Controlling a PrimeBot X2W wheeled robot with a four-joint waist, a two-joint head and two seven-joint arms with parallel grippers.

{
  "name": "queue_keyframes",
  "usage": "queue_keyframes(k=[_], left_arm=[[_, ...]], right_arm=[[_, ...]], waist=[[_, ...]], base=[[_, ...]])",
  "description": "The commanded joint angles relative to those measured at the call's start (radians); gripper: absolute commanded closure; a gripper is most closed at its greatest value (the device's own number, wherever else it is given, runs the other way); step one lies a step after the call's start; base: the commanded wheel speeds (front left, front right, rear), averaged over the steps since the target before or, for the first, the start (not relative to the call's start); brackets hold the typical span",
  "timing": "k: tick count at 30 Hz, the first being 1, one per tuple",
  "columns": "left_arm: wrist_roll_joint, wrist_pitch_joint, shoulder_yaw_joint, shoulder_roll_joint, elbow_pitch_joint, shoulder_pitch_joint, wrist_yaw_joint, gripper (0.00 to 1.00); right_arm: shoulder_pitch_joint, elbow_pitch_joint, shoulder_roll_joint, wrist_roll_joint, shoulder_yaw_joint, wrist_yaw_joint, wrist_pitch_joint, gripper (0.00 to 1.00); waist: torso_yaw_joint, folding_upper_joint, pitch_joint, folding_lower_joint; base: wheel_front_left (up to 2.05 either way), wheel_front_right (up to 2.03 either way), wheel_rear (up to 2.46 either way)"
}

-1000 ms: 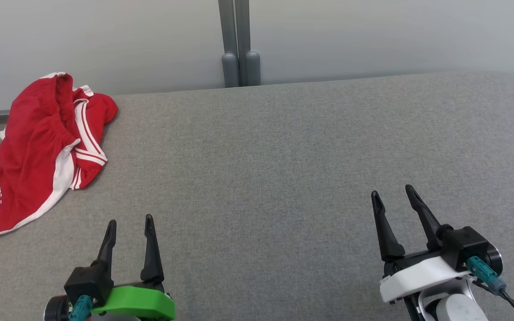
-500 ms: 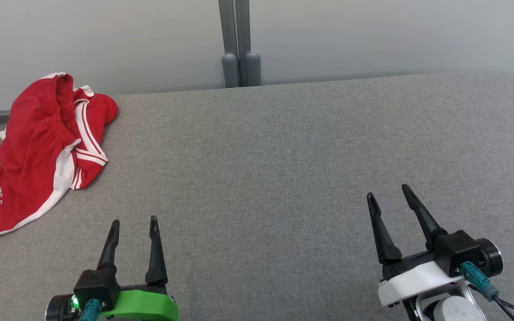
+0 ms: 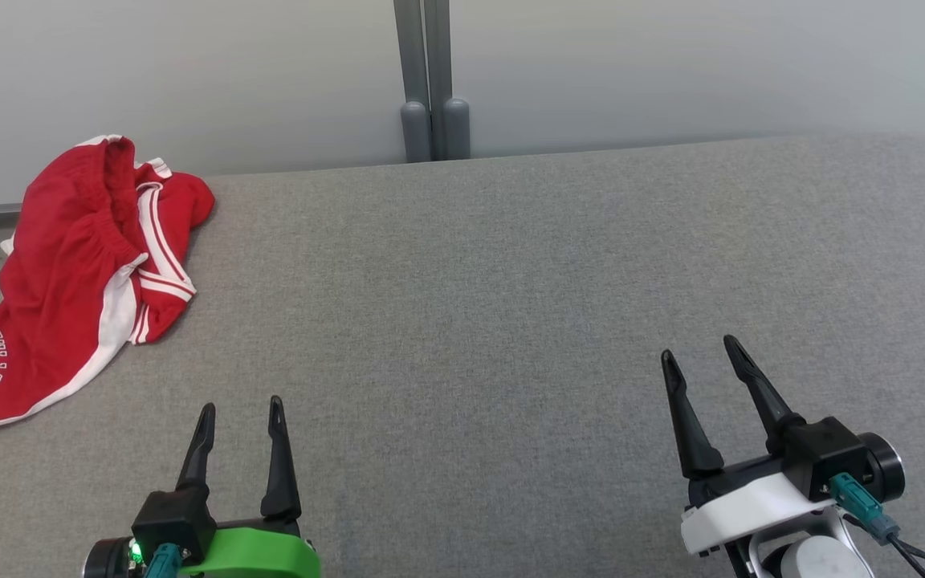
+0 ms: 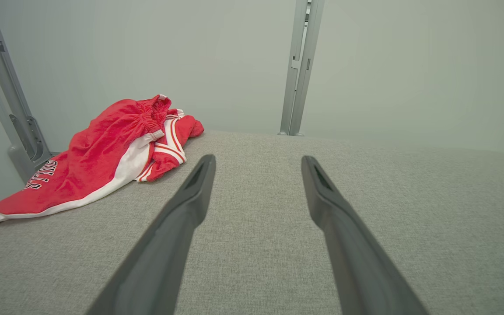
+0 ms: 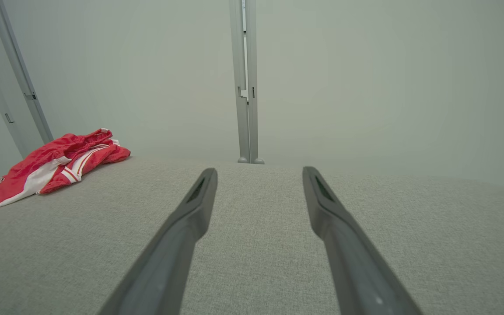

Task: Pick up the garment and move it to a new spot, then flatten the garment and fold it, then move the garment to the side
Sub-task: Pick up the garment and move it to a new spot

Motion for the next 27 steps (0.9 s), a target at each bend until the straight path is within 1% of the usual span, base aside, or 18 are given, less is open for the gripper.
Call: queue_keyframes(k=[1, 13, 17, 21, 27], left_arm=[[-0.008, -0.001, 0.001, 0.007, 0.002, 0.009, -0.006, 0.00], [-0.009, -0.001, -0.002, 0.007, 0.004, 0.015, -0.005, 0.00], [-0.009, -0.001, -0.006, 0.007, 0.004, 0.014, -0.005, 0.00], [-0.007, -0.001, -0.008, 0.007, 0.001, 0.006, -0.002, 0.00], [0.001, -0.001, -0.008, 0.007, -0.002, -0.008, -0.001, 0.00]], right_arm=[[0.011, -0.001, -0.004, 0.002, 0.000, 0.000, -0.003, 0.00], [0.019, -0.004, -0.004, 0.003, -0.003, 0.000, -0.003, 0.00], [0.023, -0.010, -0.004, 0.002, -0.006, 0.000, -0.003, 0.00], [0.025, -0.019, -0.003, 0.002, -0.004, 0.000, -0.003, 0.00], [0.022, -0.030, -0.003, 0.007, -0.008, 0.000, -0.003, 0.00]], waist=[[0.000, -0.0001, -0.001, 0.0000], [0.004, -0.0001, -0.007, 0.0000], [0.017, -0.0001, -0.007, 0.0000], [0.055, -0.0001, -0.003, 0.0000], [0.166, -0.0001, 0.009, 0.0000]], base=[[0.00, 0.00, 0.00], [0.00, 0.00, 0.00], [0.00, 0.00, 0.00], [0.00, 0.00, 0.00], [0.00, 0.00, 0.00]])
